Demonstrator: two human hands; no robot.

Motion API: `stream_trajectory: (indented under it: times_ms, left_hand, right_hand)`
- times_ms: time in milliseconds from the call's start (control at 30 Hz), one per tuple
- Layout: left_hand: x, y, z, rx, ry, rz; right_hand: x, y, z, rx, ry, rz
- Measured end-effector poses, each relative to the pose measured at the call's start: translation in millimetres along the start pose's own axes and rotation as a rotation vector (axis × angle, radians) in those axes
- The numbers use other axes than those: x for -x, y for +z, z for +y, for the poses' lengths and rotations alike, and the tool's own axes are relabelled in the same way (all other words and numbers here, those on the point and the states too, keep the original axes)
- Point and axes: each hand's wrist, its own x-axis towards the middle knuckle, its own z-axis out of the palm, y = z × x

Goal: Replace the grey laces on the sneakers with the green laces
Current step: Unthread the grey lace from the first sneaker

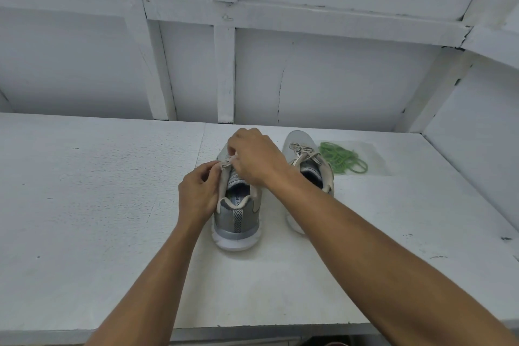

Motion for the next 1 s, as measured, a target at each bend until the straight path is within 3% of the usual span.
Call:
stream_trajectory:
  times_ms: [367,700,900,1000]
  left_hand:
    - [-0.8,3.8,-1.9,0.104,-0.1,0.035]
    - [1.3,2.1,2.1,0.102,-0.106,0.026]
    - [0.7,2.1,0.5,0.09,-0.098,0.025]
    - [0.0,1.9,-0.1,0.075,-0.087,0.026]
  right_hand:
    - [-0.2,4.1,5.7,0.063,0.029,0.096]
    - [-8.1,-25.7,40.6,-0.091,0.177,0.266]
    - [2.4,-20.4,41.3,0.134,0.293,0.158]
    - [7.4,-19.0,32.9,0.037,0.324,0.131]
